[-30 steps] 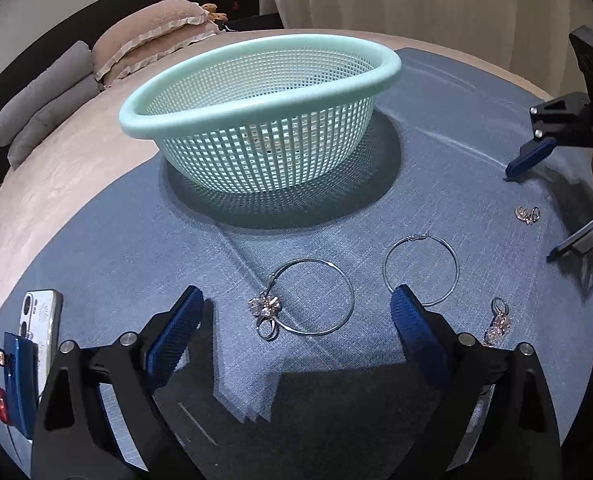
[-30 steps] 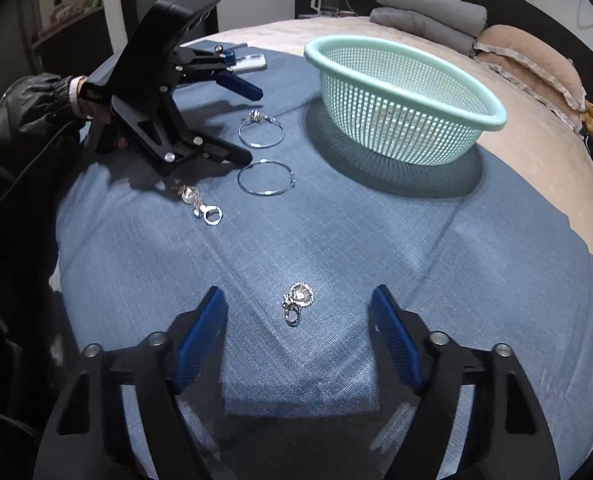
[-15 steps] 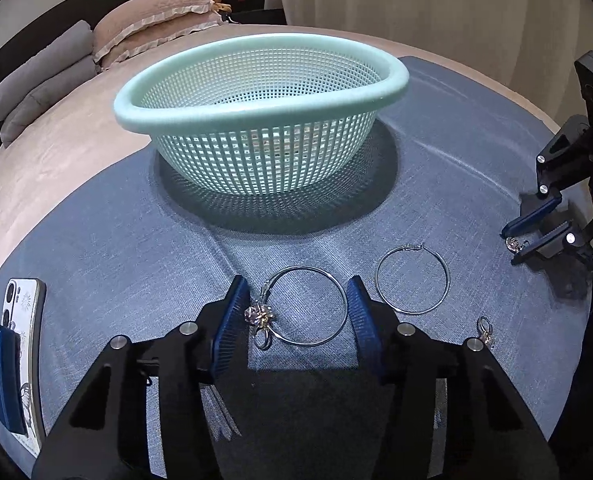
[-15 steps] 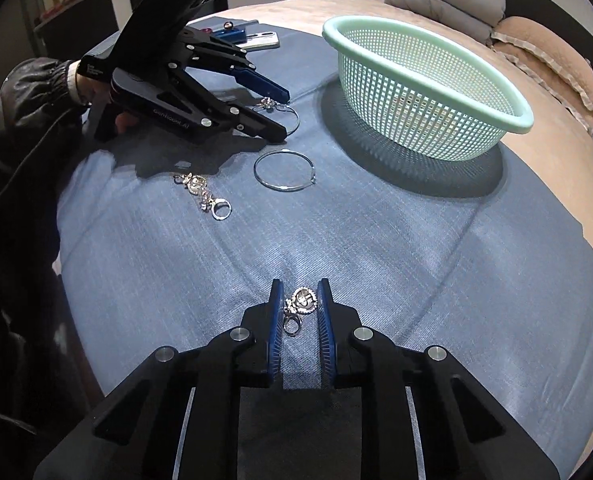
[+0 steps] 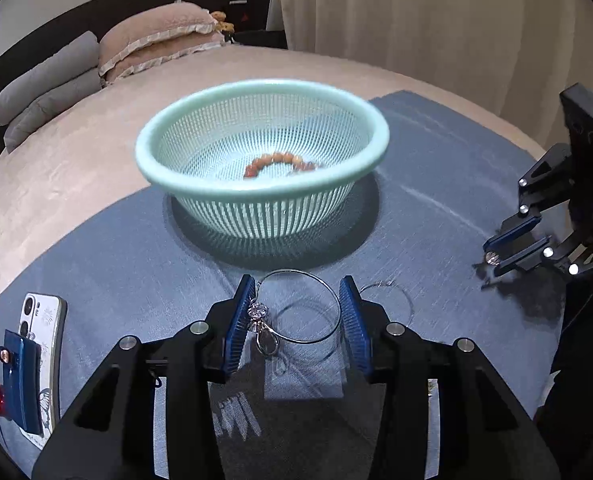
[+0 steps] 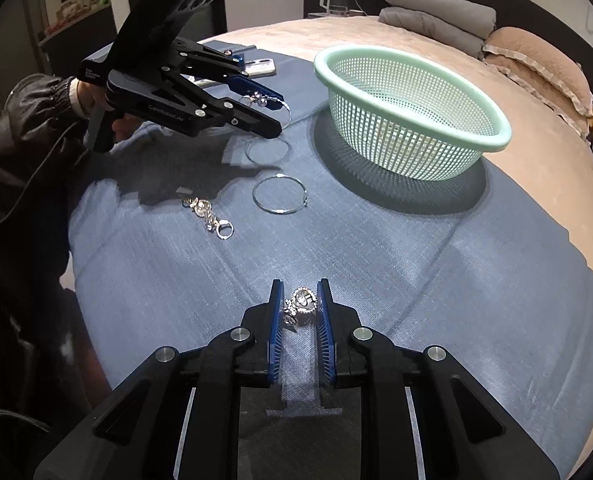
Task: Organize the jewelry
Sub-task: 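Grasp the silver charm with the right tool while the left tool reaches the hoop earring, then grasp the silver hoop earring with the left tool while the right tool holds the charm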
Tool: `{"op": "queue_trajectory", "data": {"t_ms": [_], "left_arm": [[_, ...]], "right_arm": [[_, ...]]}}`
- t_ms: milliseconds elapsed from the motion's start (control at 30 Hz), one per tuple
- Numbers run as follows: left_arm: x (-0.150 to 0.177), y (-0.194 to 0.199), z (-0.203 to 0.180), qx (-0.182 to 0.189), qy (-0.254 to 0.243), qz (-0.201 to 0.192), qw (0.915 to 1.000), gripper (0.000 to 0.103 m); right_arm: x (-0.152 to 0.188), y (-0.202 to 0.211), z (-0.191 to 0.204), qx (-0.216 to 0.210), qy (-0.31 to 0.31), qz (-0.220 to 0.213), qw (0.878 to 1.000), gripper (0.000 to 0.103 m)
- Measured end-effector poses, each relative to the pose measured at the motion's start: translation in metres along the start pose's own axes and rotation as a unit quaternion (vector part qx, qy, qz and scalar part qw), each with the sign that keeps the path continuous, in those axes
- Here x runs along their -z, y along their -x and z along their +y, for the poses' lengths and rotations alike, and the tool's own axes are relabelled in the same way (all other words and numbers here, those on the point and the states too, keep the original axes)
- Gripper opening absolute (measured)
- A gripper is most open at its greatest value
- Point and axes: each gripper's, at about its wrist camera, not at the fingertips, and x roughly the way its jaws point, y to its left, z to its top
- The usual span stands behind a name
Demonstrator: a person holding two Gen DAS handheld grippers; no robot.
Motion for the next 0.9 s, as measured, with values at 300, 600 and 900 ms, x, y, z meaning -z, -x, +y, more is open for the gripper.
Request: {"op": "queue_trajectory", "data": {"t_ms": [300, 600, 900], "left_arm": [[-0.007, 0.036, -0.002, -0.003, -0.006, -0.044, 0.9990, 0.045], [0.003, 0.027, 0.004, -0.043, -0.012, -0.026, 0.9987, 0.076], [0.015, 0.003, -0.010, -0.053, -0.075, 0.011, 0.9957, 0.084]], "right_arm": [[-0.005, 0.016, -0.004, -0.004, -0.003, -0.030, 1.000, 0.016], [-0.002, 0.020, -0.005, -0.010, -0.004, -0.039, 0.999, 0.016], [-0.003, 0.019, -0.004, -0.009, 0.001, -0.035, 0.999, 0.016]]}}
